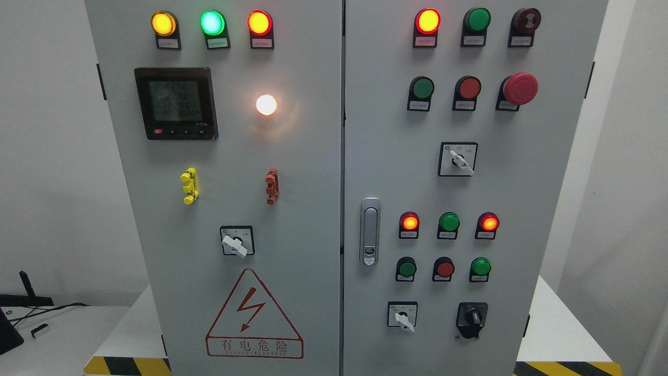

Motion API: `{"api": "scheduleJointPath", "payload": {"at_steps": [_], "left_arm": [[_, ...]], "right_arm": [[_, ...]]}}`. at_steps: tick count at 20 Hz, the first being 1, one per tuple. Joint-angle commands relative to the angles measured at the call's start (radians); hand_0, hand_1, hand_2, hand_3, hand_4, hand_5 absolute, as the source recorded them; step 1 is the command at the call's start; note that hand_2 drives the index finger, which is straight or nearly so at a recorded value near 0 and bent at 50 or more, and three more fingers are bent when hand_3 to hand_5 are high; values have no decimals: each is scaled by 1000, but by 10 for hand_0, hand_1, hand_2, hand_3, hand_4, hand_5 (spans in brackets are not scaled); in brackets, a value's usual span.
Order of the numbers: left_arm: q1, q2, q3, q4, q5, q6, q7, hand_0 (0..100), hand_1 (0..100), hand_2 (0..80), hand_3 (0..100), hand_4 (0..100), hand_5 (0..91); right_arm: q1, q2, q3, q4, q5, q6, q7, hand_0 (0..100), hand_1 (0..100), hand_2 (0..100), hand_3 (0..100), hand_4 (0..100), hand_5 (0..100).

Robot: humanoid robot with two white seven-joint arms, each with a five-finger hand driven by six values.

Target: Trip black knob to open circuit

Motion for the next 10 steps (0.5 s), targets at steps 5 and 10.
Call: {"api": "scheduleJointPath", "payload": {"at_steps": [5,10], "left_arm": [[0,1,0,-1,-31,0,0,120,389,0,0,0,0],[0,1,0,1,-31,0,0,120,389,0,0,0,0]], "right_arm": [[169,-7,-43,-474,-15,-43,8,241,323,0,29,99,17],[290,8,-34,-758,-6,-125,-21,248,318,0,47,154,86]]}}
